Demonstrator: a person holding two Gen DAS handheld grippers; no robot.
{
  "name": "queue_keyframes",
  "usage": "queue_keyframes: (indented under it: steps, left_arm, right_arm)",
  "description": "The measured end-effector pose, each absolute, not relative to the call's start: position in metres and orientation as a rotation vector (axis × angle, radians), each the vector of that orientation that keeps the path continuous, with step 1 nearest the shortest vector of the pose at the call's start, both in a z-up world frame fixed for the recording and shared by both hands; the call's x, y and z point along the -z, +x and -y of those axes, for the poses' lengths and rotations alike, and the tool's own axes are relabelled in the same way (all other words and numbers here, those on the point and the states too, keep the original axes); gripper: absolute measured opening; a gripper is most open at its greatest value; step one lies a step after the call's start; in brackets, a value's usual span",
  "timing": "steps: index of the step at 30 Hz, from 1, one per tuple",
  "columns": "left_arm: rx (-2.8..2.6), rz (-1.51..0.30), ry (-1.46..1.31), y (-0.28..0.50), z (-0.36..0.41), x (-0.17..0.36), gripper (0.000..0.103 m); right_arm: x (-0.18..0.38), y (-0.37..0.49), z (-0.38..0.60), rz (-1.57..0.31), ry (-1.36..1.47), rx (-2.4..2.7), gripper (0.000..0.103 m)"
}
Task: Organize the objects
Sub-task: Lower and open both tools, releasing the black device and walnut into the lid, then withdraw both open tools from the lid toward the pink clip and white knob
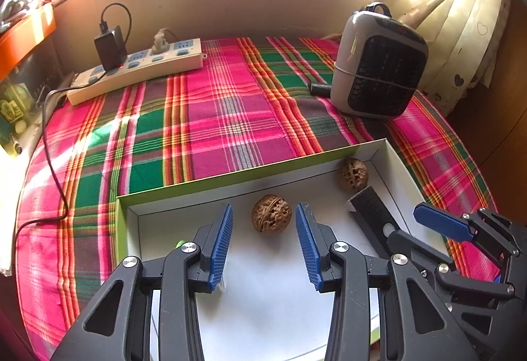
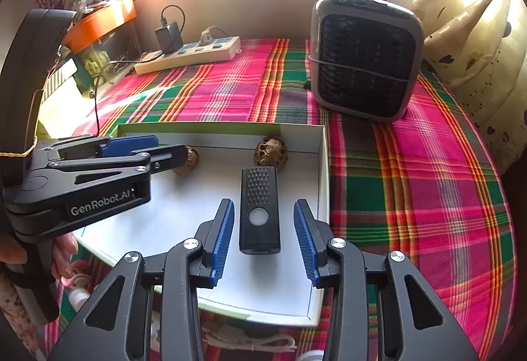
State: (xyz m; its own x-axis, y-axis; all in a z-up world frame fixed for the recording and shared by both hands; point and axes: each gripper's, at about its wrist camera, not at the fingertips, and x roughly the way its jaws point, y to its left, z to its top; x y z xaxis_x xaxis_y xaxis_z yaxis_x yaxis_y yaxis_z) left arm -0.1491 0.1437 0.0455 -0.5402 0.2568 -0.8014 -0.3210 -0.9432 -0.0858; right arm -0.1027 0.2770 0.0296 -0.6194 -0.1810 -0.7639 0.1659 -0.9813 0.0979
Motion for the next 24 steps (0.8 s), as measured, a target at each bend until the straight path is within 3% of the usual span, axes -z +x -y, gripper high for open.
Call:
queue_keyframes:
  steps: [24]
  left_arm:
    - [-2.585,-0.04,-1.162,-0.045,-0.105,-0.083,0.038]
  right_arm:
    - [-0.073,-0.017,-0.323,0.024,1.127,2.791,0.039]
